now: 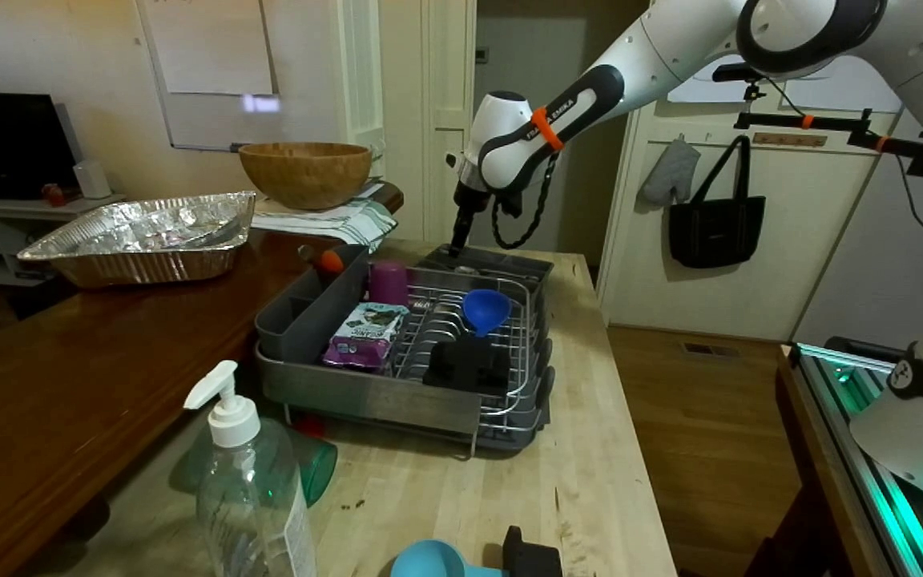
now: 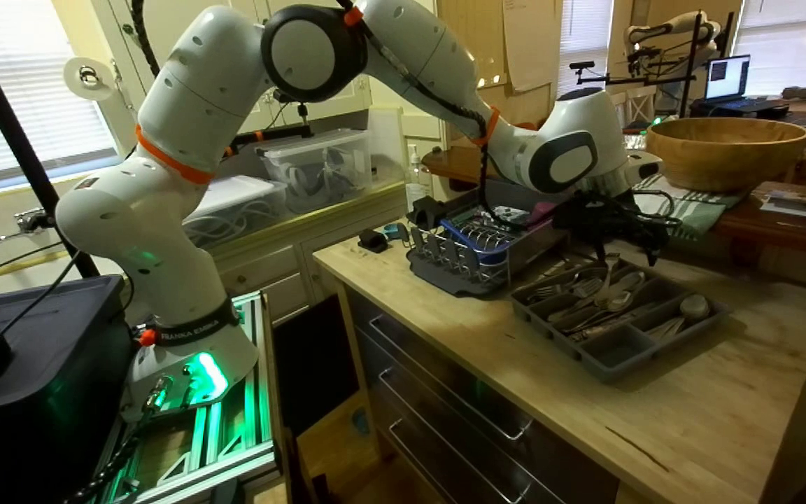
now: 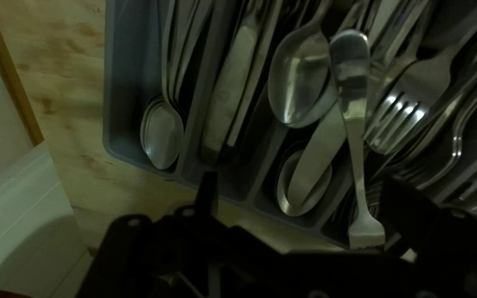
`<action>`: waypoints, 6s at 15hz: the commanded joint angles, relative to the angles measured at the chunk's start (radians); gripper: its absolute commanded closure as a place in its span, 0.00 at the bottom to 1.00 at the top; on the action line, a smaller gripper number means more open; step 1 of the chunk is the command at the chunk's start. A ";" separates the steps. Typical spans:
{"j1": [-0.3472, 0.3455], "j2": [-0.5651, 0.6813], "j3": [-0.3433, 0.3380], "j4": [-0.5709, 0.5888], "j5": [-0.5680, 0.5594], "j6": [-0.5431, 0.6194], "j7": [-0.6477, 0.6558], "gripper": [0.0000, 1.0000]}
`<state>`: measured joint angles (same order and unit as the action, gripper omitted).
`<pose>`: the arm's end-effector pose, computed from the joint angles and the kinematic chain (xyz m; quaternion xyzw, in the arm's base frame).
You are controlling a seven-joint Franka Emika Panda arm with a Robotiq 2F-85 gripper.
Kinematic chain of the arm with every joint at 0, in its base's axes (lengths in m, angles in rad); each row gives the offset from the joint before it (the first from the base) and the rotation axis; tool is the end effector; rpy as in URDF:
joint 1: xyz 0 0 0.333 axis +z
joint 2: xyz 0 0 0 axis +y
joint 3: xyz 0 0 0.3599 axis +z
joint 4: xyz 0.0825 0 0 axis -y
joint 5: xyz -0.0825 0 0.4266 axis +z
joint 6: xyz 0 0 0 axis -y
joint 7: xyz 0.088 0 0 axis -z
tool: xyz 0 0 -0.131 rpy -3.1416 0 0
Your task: Remove the orange spoon, silver spoon and silver fork from the cutlery holder and place them on the dishrack.
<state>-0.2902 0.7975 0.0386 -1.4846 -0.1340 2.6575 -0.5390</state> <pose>0.7951 -0.2087 0.2200 0.9645 0.1841 0.1612 0.0989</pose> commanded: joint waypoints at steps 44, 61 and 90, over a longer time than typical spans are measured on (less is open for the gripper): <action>0.013 -0.241 0.101 -0.080 0.165 -0.130 -0.426 0.97; -0.555 0.044 1.034 -0.137 0.822 0.307 -1.302 0.97; -0.141 0.387 0.633 0.624 0.877 -0.568 -1.308 0.97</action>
<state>-0.5036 1.1394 0.7405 -0.9830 0.7022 2.1510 -1.8643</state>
